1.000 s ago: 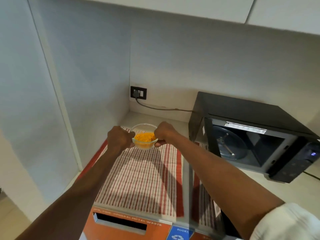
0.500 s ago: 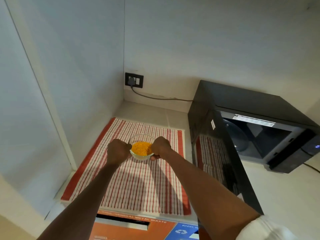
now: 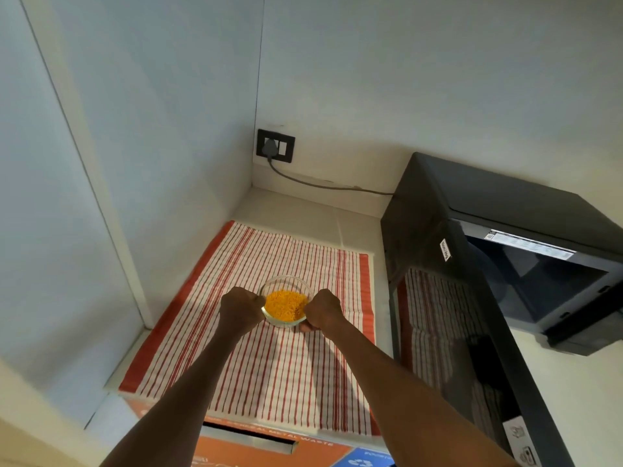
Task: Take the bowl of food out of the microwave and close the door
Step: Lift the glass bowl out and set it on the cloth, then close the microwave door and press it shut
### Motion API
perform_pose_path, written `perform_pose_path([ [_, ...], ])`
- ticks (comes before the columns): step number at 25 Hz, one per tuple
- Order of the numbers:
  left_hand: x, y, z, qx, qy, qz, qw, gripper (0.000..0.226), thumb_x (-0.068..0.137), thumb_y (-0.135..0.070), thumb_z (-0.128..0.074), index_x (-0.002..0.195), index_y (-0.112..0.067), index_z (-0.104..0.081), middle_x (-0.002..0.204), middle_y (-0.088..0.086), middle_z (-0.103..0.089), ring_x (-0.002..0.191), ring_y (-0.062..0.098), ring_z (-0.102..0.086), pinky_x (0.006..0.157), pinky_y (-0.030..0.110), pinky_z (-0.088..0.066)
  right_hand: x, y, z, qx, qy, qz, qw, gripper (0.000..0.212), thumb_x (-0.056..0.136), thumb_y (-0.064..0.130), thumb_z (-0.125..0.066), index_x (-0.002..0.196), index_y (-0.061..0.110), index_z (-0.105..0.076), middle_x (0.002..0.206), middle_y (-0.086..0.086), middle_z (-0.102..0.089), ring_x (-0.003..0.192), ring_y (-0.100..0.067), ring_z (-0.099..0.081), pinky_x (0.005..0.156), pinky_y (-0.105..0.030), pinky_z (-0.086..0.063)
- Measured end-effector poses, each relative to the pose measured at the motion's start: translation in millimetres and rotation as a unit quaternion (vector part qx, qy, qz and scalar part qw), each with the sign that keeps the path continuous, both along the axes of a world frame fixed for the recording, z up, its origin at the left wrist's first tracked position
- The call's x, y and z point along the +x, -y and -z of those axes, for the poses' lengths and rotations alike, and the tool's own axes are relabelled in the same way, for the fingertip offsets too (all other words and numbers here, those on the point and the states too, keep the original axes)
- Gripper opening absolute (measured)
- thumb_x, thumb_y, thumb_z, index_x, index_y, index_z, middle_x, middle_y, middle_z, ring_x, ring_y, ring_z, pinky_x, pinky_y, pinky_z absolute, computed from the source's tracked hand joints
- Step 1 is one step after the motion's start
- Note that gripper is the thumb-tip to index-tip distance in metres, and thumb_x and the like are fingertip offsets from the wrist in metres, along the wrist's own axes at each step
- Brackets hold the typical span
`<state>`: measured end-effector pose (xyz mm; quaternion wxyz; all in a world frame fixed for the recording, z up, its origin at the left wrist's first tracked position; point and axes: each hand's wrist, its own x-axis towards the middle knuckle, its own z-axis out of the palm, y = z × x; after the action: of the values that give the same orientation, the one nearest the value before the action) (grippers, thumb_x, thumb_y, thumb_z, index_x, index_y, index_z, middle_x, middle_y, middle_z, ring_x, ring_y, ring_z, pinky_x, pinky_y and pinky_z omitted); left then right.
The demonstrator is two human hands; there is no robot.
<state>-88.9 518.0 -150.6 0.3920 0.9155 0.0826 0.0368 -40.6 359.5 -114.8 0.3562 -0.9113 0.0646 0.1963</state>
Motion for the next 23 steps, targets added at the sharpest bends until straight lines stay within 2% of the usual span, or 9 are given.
perform_pose_path([
  [3, -0.7, 0.9, -6.5, -0.104, -0.020, -0.086, 0.991, 0.022, 0.087, -0.017, -0.066, 0.083, 0.003, -0.073, 0.077, 0.016, -0.074, 0.073, 0.026, -0.070, 0.069, 0.033, -0.056, 1.8, -1.8, 2.2, -0.009, 0.006, -0.002, 1.000, 0.021, 0.093, 0.003, -0.053, 0.111, -0.006, -0.056, 0.108, -0.025, -0.067, 0.091, -0.035, -0.069, 0.069, -0.037, -0.057],
  [6, 2.7, 1.5, 3.4, -0.064, -0.022, 0.008, 0.998, 0.026, 0.047, -0.003, -0.095, 0.057, 0.001, -0.072, 0.044, 0.008, -0.065, 0.037, 0.020, -0.062, 0.037, 0.029, -0.054, 1.4, -3.5, -0.6, -0.009, -0.016, 0.004, 1.000, 0.021, 0.095, 0.006, -0.050, 0.112, -0.006, -0.054, 0.108, -0.025, -0.067, 0.089, -0.036, -0.069, 0.072, -0.041, -0.059],
  [8, -1.4, 0.7, 5.9, -0.025, 0.041, 0.025, 0.999, 0.037, 0.036, -0.005, -0.098, 0.065, 0.000, -0.077, 0.040, 0.007, -0.063, 0.031, 0.019, -0.059, 0.032, 0.025, -0.051, 1.1, -2.4, -2.3, -0.015, -0.037, -0.005, 0.999, 0.020, 0.097, 0.012, -0.049, 0.103, -0.006, -0.054, 0.099, -0.025, -0.070, 0.082, -0.036, -0.072, 0.075, -0.046, -0.061],
  [10, -10.8, 0.6, -8.0, -0.101, -0.029, 0.001, 0.994, 0.026, 0.061, -0.018, -0.091, 0.070, 0.000, -0.075, 0.043, 0.009, -0.062, 0.035, 0.020, -0.059, 0.037, 0.026, -0.054, 1.9, -0.9, -9.6, -0.032, -0.039, -0.007, 0.999, 0.023, 0.098, 0.021, -0.049, 0.088, 0.001, -0.052, 0.080, -0.019, -0.071, 0.065, -0.031, -0.071, 0.071, -0.044, -0.062],
  [12, -13.9, 0.9, -9.6, -0.104, 0.011, -0.025, 0.994, 0.045, 0.093, -0.027, -0.060, 0.058, 0.000, -0.071, 0.041, 0.010, -0.058, 0.033, 0.020, -0.054, 0.038, 0.025, -0.048, 3.3, 0.8, -23.3, -0.060, -0.008, -0.010, 0.998, 0.030, 0.097, 0.027, -0.050, 0.074, 0.008, -0.049, 0.069, -0.014, -0.068, 0.052, -0.024, -0.066, 0.064, -0.038, -0.063],
  [14, -19.1, 6.3, -20.9, -0.076, 0.098, -0.055, 0.991, 0.042, 0.085, -0.011, -0.070, 0.044, -0.001, -0.064, 0.034, 0.009, -0.051, 0.028, 0.020, -0.047, 0.035, 0.022, -0.041, 4.7, -0.5, -41.8, -0.095, 0.038, -0.025, 0.994, 0.029, 0.095, 0.027, -0.054, 0.074, 0.007, -0.055, 0.075, -0.013, -0.071, 0.060, -0.025, -0.070, 0.067, -0.038, -0.062],
  [16, -24.2, 10.9, -41.5, -0.103, 0.068, -0.093, 0.988, 0.043, 0.080, -0.008, -0.075, 0.042, 0.000, -0.055, 0.038, 0.014, -0.051, 0.035, 0.020, -0.043, 0.044, 0.025, -0.038, 2.6, -2.2, -64.0, -0.130, 0.083, -0.051, 0.987, 0.020, 0.091, 0.021, -0.058, 0.086, 0.003, -0.065, 0.089, -0.015, -0.073, 0.079, -0.030, -0.072, 0.077, -0.041, -0.061],
  [20, -18.0, 22.5, -61.5, -0.077, 0.139, -0.166, 0.973, 0.036, 0.092, -0.023, -0.060, 0.064, 0.000, -0.063, 0.060, 0.017, -0.065, 0.054, 0.020, -0.052, 0.057, 0.032, -0.042, -2.9, 5.4, -108.5, -0.198, 0.175, -0.118, 0.957, 0.018, 0.085, 0.006, -0.053, 0.096, 0.001, -0.067, 0.094, -0.015, -0.070, 0.086, -0.033, -0.069, 0.081, -0.044, -0.058],
  [23, -19.7, 40.7, -82.0, -0.075, 0.157, -0.142, 0.974, 0.035, 0.096, -0.025, -0.055, 0.115, 0.002, -0.066, 0.114, 0.021, -0.071, 0.106, 0.034, -0.066, 0.095, 0.047, -0.051, -6.0, 22.5, -140.7, -0.253, 0.230, -0.150, 0.928, 0.013, 0.087, 0.007, -0.052, 0.090, 0.004, -0.064, 0.079, -0.006, -0.063, 0.075, -0.024, -0.063, 0.070, -0.035, -0.054],
])
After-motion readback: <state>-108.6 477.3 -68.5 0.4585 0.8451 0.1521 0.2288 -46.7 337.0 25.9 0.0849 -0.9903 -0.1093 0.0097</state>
